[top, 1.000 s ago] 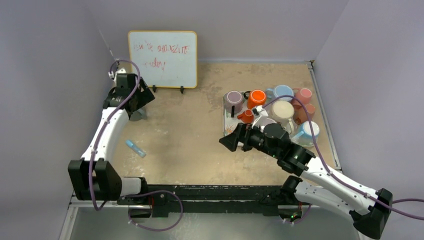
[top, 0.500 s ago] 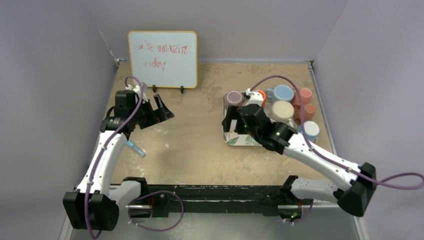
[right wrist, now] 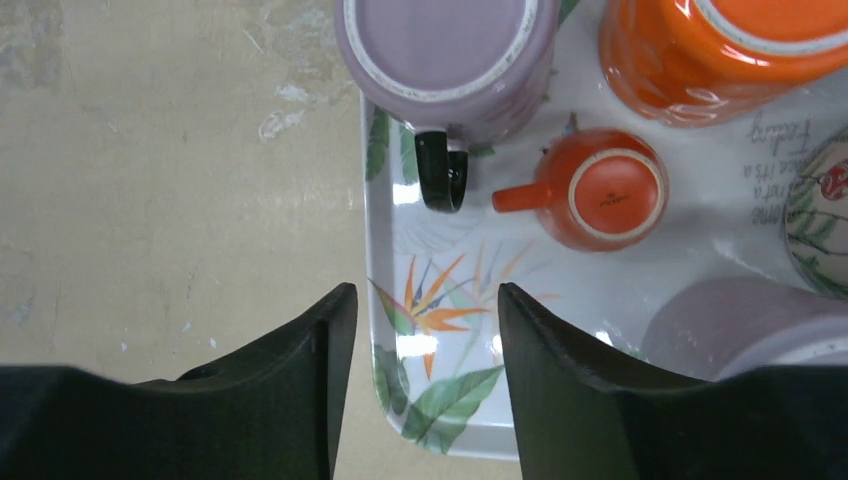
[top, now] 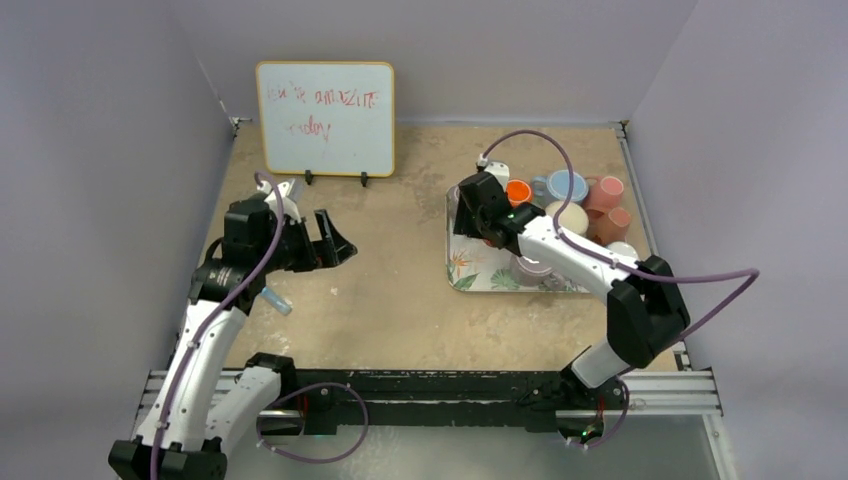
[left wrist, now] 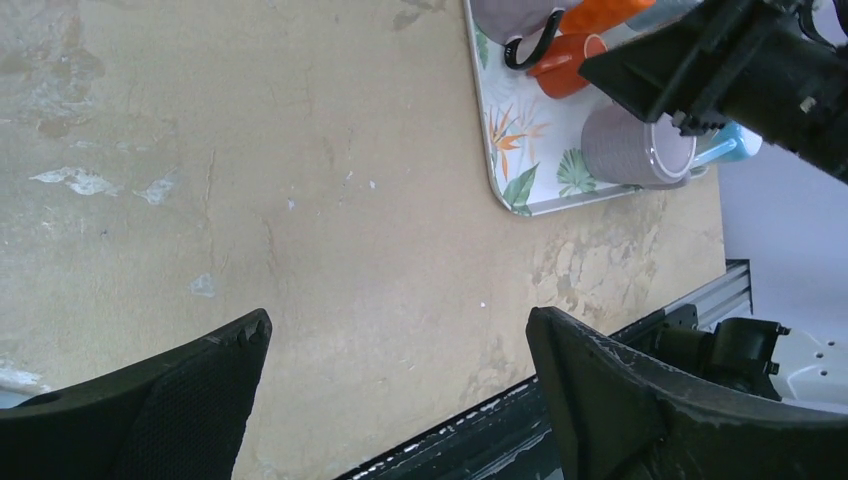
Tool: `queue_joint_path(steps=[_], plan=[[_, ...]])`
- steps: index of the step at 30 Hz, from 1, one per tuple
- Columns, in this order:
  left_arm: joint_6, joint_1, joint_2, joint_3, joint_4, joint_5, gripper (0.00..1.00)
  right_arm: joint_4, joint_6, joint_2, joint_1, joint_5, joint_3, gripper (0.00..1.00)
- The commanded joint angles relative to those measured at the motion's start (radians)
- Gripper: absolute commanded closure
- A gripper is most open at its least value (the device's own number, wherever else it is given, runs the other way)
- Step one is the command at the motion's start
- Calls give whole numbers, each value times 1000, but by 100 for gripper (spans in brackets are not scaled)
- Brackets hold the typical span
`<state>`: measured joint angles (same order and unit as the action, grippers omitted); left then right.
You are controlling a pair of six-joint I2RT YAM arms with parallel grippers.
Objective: Turn the mug right side up
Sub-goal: Turn over the cup on the tray.
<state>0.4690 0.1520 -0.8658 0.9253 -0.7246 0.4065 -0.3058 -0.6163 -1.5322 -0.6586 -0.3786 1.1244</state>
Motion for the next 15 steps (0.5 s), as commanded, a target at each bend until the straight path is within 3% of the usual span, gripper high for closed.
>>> queue_joint_path(steps=[1, 5, 15], plan=[[-21, 1, 74, -67, 41, -25, 1, 54, 2, -57, 12, -17, 86, 47], [-34, 1, 68, -34, -4, -25, 1, 49, -10, -133, 13, -22, 131, 52], [-16, 4, 88, -52, 5, 11, 2, 5, -21, -222, 12, -162, 188, 53]])
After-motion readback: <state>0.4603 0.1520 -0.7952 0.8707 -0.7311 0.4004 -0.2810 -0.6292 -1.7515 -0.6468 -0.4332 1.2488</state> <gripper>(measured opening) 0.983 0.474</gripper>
